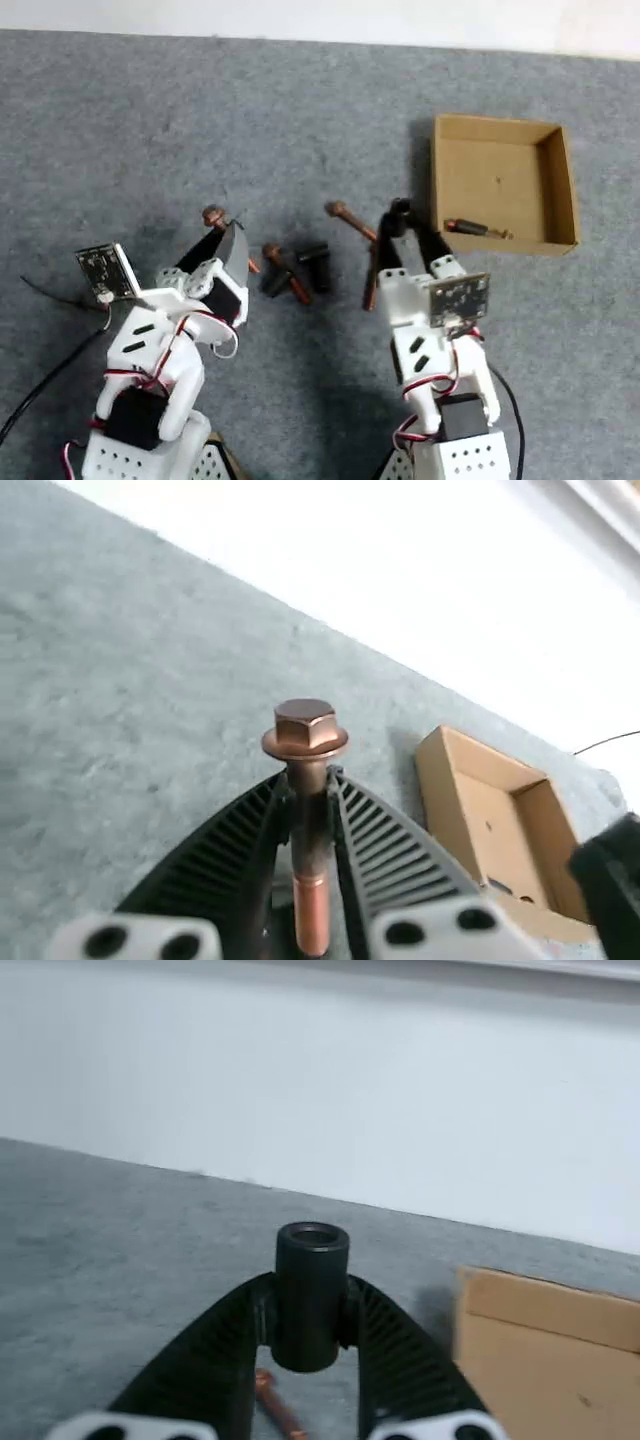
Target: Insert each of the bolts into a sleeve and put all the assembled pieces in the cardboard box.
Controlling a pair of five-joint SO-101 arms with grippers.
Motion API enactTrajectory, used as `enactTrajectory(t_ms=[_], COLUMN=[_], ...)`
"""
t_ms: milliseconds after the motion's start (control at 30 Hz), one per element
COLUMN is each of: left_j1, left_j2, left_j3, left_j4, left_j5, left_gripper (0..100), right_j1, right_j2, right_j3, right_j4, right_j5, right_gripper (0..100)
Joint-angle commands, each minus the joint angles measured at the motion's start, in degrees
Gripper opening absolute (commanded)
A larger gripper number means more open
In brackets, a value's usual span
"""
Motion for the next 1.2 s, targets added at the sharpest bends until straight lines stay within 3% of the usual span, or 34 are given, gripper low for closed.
enactTrajectory(t_ms=[0,133,400,933,1167], left_j1=[1.45,0.57,-1.71,11.74,12.79], left_j2=[-1.27,-1.36,-1.27,-1.27,-1.27], left_j3=[1.54,1.63,1.19,4.26,6.73], left_j4=[-3.52,-3.96,-18.46,-20.48,-20.57], left_j5=[0.53,0.70,0.97,0.62,0.53], left_gripper=[1,1,1,1,1], right_j1=[-5.23,-11.30,-19.30,-19.82,-19.74], right_j2=[-1.10,-1.10,-1.10,-1.10,-1.10], right_j3=[7.08,7.08,7.08,7.08,7.08], right_j4=[0.31,4.97,11.03,11.03,11.03], right_j5=[0.35,0.44,10.11,10.46,10.46], right_gripper=[0.6,0.6,0.6,0.6,0.6])
